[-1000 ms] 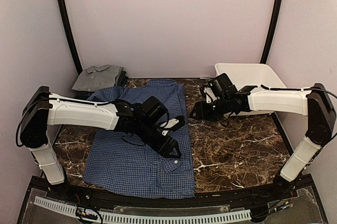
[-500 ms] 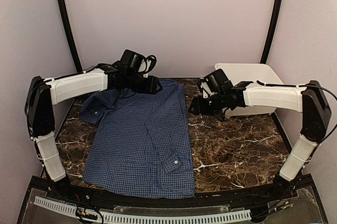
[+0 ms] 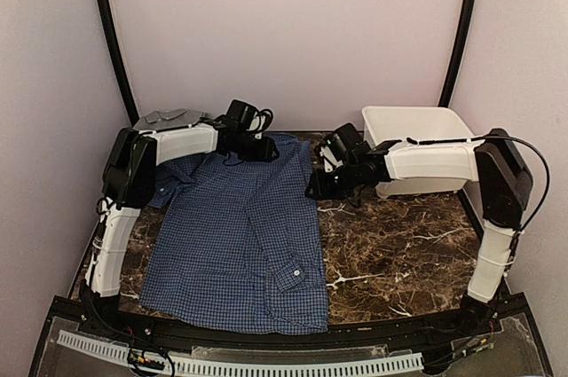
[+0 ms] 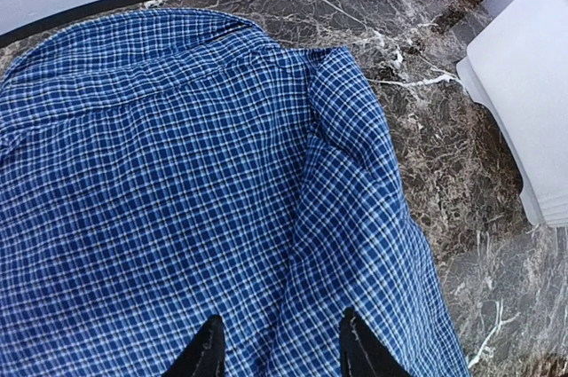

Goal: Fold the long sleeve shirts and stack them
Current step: Adjust the 1/3-folded shirt at the center of the board.

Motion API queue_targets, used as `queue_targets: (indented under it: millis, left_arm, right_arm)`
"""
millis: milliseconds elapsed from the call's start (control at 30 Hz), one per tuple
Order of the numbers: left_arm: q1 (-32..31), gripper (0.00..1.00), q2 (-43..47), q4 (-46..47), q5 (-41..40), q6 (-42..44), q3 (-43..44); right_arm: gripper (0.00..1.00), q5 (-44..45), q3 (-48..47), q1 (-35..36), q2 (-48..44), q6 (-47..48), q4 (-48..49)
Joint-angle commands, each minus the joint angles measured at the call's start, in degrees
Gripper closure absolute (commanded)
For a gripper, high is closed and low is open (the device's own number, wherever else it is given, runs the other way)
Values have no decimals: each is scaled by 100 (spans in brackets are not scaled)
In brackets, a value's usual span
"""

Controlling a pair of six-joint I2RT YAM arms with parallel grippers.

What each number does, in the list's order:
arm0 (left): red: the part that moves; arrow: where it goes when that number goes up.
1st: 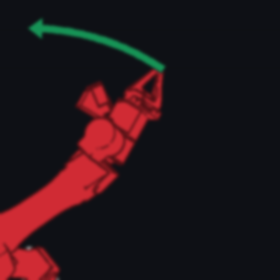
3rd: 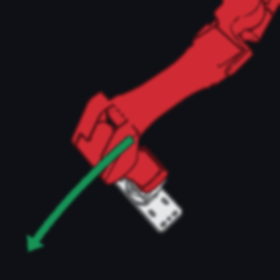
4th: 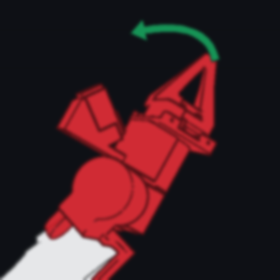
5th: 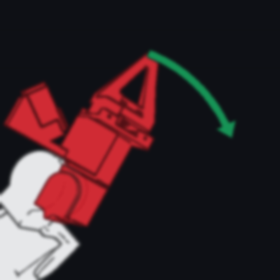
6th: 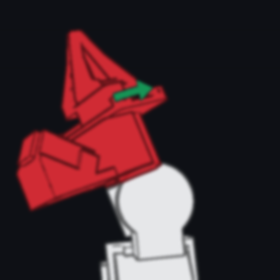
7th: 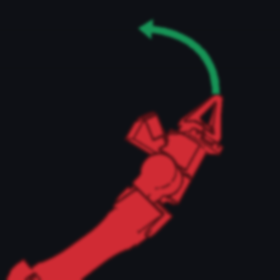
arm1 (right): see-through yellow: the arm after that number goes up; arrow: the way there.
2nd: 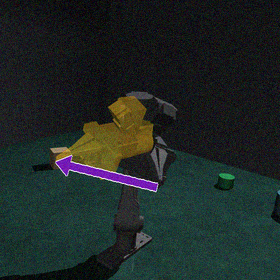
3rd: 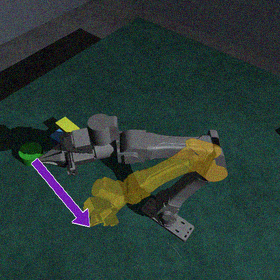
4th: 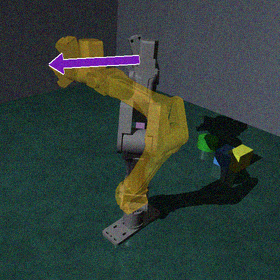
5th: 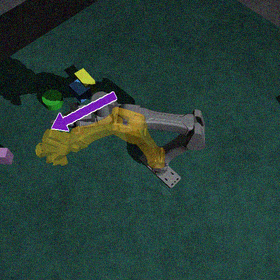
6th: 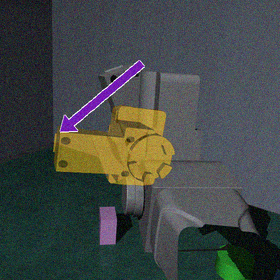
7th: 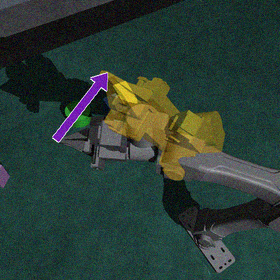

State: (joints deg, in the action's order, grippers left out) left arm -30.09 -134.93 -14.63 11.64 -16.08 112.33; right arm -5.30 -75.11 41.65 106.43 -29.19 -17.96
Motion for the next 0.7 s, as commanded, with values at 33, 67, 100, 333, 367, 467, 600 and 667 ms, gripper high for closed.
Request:
queue_targets:
  millis: [33, 67, 100, 333, 367, 467, 600, 667]
  left_arm:
    - [-26, 56, -412, 22, 447, 66, 562]
    - [-24, 55, -451, 37, 533, 38, 625]
    - [-24, 53, -509, 60, 713, 13, 637]
    - [-24, 54, -798, 211, 1380, -201, 781]
    - [-24, 55, -846, 218, 1413, -222, 803]
    - [-32, 64, -905, 227, 1614, -263, 899]
    - [-32, 79, -914, 261, 1692, -301, 933]
    - [-32, 88, -912, 255, 1723, -322, 962]
  right_arm:
    - [58, -49, -153, 150, 244, 67, 59]
    - [58, -27, -153, 148, 272, 71, 37]
    - [58, -13, -153, 150, 299, 79, 30]
    - [61, -103, -126, 148, 524, 45, 76]
    - [61, -103, -110, 150, 527, 33, 88]
    - [62, -103, -45, 151, 528, 12, 108]
    - [63, -103, 25, 156, 526, -7, 147]
    - [64, -118, 46, 158, 535, -21, 173]
